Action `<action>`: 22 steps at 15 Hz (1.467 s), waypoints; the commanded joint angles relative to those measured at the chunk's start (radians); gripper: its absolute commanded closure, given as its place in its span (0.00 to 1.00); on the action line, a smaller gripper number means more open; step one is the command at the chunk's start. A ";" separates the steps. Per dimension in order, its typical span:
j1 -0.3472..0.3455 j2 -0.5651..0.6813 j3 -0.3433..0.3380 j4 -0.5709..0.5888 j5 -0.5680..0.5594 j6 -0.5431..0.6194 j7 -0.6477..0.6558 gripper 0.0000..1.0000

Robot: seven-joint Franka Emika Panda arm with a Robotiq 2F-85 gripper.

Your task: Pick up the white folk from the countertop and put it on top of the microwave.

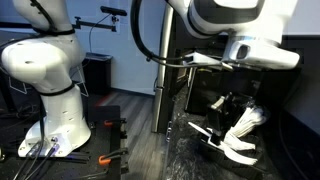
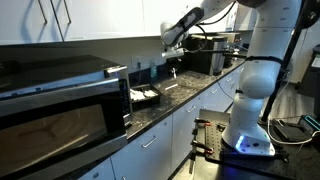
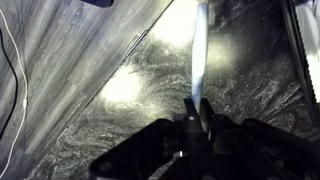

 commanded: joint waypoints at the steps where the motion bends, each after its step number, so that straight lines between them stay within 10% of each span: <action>1: 0.011 -0.139 0.088 -0.084 -0.039 -0.069 -0.053 0.98; 13: -0.005 -0.193 0.178 -0.114 -0.013 -0.099 -0.135 0.91; 22: 0.123 -0.094 0.330 0.075 -0.032 -0.127 -0.400 0.98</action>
